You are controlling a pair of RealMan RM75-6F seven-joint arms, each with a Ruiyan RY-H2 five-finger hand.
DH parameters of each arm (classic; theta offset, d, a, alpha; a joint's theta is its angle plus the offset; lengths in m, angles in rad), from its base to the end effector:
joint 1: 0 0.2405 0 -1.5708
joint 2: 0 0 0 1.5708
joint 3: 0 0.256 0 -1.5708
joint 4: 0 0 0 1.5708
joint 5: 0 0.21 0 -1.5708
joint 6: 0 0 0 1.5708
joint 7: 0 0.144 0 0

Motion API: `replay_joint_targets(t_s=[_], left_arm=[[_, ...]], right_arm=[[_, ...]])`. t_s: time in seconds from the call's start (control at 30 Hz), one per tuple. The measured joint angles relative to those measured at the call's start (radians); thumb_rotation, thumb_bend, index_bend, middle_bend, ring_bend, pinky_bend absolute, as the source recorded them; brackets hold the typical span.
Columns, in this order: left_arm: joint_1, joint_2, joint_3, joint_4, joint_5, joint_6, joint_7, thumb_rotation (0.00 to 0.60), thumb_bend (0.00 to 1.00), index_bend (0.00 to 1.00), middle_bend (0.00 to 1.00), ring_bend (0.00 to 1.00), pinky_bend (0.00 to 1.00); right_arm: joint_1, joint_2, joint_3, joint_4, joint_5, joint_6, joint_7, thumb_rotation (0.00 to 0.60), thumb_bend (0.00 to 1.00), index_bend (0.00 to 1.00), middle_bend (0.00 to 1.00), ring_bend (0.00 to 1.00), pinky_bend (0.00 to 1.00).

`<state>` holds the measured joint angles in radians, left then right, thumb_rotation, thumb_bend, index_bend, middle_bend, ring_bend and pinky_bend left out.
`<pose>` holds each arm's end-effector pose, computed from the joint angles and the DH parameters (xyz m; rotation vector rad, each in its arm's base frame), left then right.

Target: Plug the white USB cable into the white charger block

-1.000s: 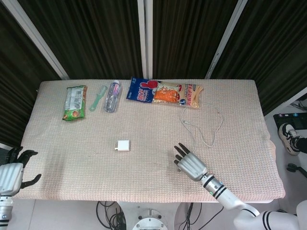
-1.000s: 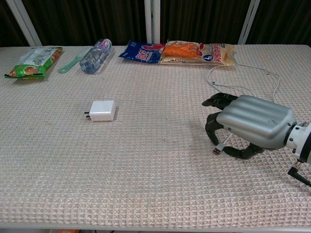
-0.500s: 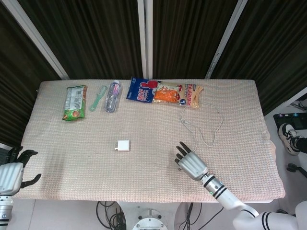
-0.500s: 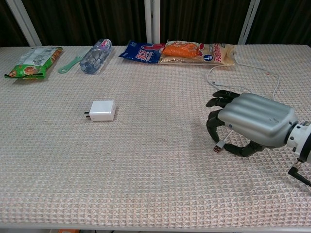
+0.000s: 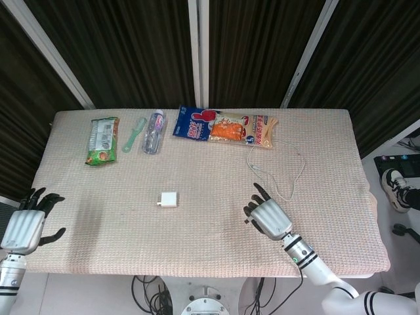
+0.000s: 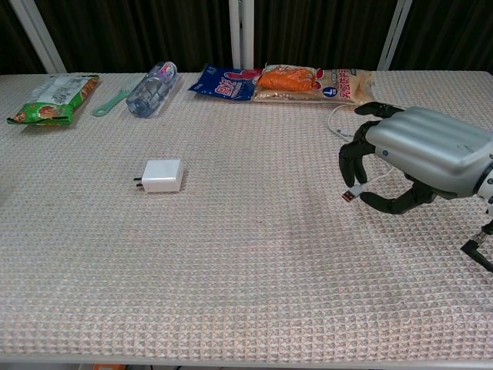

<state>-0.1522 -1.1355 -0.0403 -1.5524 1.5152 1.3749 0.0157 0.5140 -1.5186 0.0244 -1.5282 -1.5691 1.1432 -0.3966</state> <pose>-0.3143 0.2005 0.1433 -1.5146 -0.8952 -0.8422 -0.1773 -0.2581 -0.0114 2.0188 -0.6248 0.9752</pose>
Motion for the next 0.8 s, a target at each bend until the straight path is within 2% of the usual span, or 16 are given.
replay_joint_targets(t_s=[0.17,0.43,0.6,0.8], left_arm=[[-0.08,0.012,-0.019,-0.027,0.02,-0.084,0.03,0.6,0.18,0.25,0.19,0.04,0.0],[-0.263,-0.021,-0.058,-0.043,0.022,-0.309,0.055,0.6,0.18,0.25,0.19,0.04,0.0],[-0.385,-0.114,-0.082,-0.008,-0.019,-0.46,0.071,0.6,0.19,0.25,0.19,0.04,0.0],[-0.464,-0.245,-0.098,0.058,-0.109,-0.546,0.108,0.6,0.19,0.25,0.19,0.04,0.0]], right_arm=[[-0.007,0.037,0.03,-0.029,0.023,0.026,0.032,0.6,0.39,0.62,0.52,0.3,0.0],[-0.009,0.103,0.091,-0.087,0.083,0.04,0.055,0.6,0.39,0.62,0.52,0.3,0.0],[0.0,0.164,0.136,-0.138,0.118,0.044,0.042,0.6,0.39,0.63,0.52,0.3,0.0],[0.004,0.222,0.158,-0.187,0.155,0.045,0.013,0.6,0.39,0.62,0.52,0.3,0.0]])
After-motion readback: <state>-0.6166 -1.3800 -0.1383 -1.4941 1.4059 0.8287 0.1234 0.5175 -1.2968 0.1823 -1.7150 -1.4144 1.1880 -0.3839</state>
